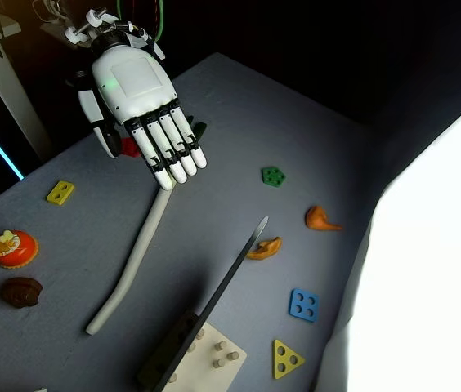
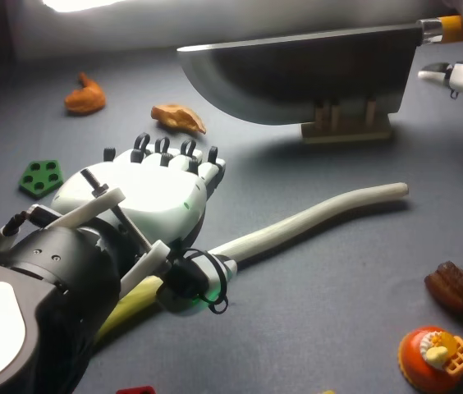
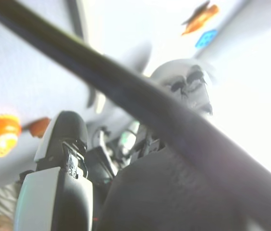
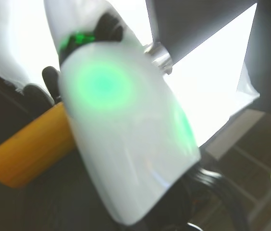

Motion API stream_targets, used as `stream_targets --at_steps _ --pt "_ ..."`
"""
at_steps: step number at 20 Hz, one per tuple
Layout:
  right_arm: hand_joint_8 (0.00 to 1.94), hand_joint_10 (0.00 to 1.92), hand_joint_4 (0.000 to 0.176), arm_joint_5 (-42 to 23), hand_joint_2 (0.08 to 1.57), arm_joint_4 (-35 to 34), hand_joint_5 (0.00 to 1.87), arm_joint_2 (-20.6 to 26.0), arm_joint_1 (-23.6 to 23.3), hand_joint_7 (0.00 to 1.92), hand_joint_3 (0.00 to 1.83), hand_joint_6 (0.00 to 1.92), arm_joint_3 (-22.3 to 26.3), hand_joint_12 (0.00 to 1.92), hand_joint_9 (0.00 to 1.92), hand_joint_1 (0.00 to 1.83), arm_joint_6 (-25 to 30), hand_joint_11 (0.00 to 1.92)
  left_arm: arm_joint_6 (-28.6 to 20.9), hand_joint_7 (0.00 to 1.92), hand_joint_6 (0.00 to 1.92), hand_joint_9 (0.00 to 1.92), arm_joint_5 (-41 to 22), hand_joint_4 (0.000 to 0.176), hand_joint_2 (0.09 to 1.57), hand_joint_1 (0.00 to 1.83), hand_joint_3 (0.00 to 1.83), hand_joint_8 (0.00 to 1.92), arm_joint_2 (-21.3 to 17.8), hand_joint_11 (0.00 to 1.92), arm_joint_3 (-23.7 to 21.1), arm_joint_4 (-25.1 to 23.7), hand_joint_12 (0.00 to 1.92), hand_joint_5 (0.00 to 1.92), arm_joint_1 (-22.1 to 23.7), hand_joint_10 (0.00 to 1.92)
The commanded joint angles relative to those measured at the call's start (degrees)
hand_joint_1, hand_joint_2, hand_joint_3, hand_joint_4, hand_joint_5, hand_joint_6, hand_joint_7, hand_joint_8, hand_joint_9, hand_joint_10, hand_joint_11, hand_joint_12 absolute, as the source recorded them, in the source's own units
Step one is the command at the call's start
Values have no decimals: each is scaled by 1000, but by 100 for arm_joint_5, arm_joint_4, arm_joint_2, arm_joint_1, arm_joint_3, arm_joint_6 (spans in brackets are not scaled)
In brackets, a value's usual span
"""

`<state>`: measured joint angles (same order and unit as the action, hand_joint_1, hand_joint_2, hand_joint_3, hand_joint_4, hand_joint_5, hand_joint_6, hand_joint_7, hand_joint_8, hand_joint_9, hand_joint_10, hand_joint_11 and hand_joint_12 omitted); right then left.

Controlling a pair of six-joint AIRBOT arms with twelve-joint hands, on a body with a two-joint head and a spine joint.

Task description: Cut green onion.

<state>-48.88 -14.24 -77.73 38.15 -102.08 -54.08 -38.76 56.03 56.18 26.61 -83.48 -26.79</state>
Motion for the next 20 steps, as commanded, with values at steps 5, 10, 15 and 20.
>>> stream_targets --at_steps 5,10,15,20 --pt "0 0 69 -863 876 199 0 622 -21 0 0 0 679 0 0 807 26 0 13 3 6 0 115 0 1330 485 2 1 -16 0 -25 -498 0 32 -32 0" --pt "0 0 83 -1015 851 200 0 1081 -22 0 0 0 1219 0 0 798 -124 0 -6 89 18 56 237 0 1311 502 0 18 91 15 -34 -447 11 88 82 16" --pt "0 0 51 -1207 863 200 0 1577 -19 0 0 0 1939 0 0 751 -426 0 -6 41 4 13 253 0 1321 467 2 5 278 0 98 -405 0 75 276 5" --pt "411 950 0 -1268 1226 200 904 2158 -16 983 7 502 2775 1638 688 60 -747 242 -5 633 59 603 263 0 1327 308 4 67 289 38 -16 -356 1331 486 357 135"
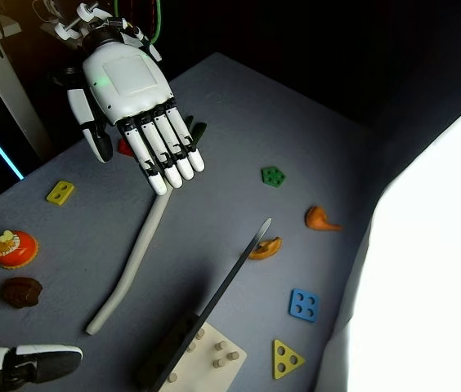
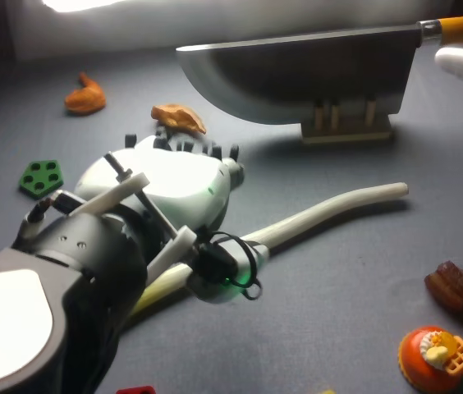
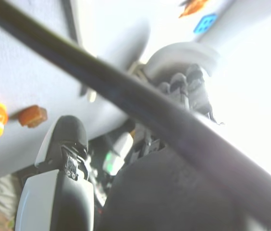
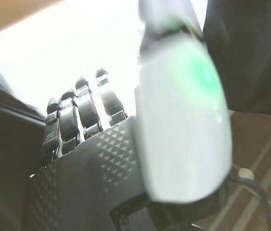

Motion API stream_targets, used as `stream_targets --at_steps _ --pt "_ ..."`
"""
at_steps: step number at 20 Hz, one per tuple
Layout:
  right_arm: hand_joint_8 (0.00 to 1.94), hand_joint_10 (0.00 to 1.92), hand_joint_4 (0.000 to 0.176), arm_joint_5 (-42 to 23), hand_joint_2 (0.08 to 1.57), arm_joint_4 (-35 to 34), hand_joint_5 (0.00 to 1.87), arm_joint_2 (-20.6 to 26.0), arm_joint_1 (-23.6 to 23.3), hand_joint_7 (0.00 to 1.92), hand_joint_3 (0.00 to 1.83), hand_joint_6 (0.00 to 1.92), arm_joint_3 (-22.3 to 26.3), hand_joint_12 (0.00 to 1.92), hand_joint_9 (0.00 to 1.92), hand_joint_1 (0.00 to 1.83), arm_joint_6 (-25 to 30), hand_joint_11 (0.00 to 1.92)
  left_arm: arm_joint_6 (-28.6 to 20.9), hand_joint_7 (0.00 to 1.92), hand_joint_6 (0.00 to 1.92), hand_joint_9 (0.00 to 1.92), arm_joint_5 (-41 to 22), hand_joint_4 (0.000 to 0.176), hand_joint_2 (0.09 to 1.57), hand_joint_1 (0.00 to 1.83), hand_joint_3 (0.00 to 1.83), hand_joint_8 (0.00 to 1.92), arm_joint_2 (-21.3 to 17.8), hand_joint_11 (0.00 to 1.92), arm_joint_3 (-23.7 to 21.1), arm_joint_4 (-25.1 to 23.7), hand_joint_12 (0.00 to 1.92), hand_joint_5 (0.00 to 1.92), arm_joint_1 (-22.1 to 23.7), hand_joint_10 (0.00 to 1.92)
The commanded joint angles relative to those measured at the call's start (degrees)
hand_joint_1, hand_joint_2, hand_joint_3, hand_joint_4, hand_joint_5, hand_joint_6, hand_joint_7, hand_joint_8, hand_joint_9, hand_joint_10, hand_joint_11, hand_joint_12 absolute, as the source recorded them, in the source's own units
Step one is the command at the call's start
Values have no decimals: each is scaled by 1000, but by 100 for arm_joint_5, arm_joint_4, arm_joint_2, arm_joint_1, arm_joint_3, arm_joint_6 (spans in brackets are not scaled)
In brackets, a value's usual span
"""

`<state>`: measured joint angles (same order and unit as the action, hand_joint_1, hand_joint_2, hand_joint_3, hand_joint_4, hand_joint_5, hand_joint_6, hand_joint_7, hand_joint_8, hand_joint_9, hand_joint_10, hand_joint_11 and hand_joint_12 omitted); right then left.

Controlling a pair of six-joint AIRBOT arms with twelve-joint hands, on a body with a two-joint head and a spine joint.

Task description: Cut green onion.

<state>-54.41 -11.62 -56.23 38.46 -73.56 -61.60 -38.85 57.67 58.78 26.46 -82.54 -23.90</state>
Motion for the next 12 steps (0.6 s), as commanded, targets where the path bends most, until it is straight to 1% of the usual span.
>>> stream_targets --at_steps 1,2,3,4,5,6,7,8,9,10,11,12 --pt "726 1193 0 -715 1237 -63 947 142 -46 973 4 639 78 1758 701 52 0 338 3 755 54 704 149 0 1328 302 2 51 35 124 -44 -437 1418 599 66 192" --pt "1021 1379 0 -713 1240 -62 949 210 -45 957 2 829 157 1843 717 10 -1 474 3 921 51 735 164 0 1339 314 1 64 35 193 -61 -433 1513 791 49 463" --pt "1021 1379 0 -707 1240 -58 949 296 -42 957 2 829 254 1843 717 10 -2 474 4 921 51 735 164 0 1339 314 1 64 33 193 -73 -433 1513 791 19 463" --pt "1208 1545 0 -688 1246 29 1021 370 -42 1114 2 1107 338 1899 892 0 -1 604 4 859 618 700 163 0 1343 388 0 1025 27 405 -80 -439 1730 908 -8 1313" --pt "1255 1606 0 -645 1245 164 1047 444 -43 1174 1 1208 431 1915 976 0 -3 689 4 835 974 714 163 0 1348 367 1 1191 13 457 -84 -466 1744 828 -35 1404" --pt "1437 1787 0 -598 1247 256 1091 485 -50 1219 1 1407 488 1920 1088 0 -1 888 4 793 1295 678 163 0 1369 316 4 1389 4 446 -85 -489 1868 778 -48 1612" --pt "1542 1853 0 -530 1250 340 1112 507 -71 1242 2 1537 517 1921 1150 0 -4 981 4 780 1490 657 163 0 1382 264 5 1524 4 463 -85 -506 1910 779 -54 1736" --pt "1646 1907 0 -458 1262 368 1104 508 -89 1263 5 1719 518 1921 1187 0 -3 1056 7 842 1587 712 163 0 1385 245 5 1582 4 514 -88 -510 1919 838 -59 1792" --pt "1646 1907 0 -385 1262 369 1104 508 -110 1263 5 1719 518 1921 1187 0 -4 1056 12 842 1587 712 163 0 1385 245 5 1582 6 514 -92 -510 1919 838 -66 1792" --pt "1768 1920 0 -268 1292 376 1053 516 -141 1225 10 1867 518 1921 1180 0 -4 1046 13 911 1658 788 163 0 1394 239 4 1688 7 607 -104 -510 1921 884 -85 1876" --pt "1813 1921 0 -192 1296 391 1050 525 -157 1221 9 1897 518 1921 1201 0 -4 1085 13 932 1664 822 163 0 1396 241 3 1705 5 648 -118 -510 1921 860 -105 1882" --pt "1821 1921 0 -163 1296 412 1041 531 -166 1209 7 1916 518 1921 1197 0 -4 1081 13 925 1688 836 163 0 1407 227 5 1712 2 663 -139 -521 1921 831 -124 1876"
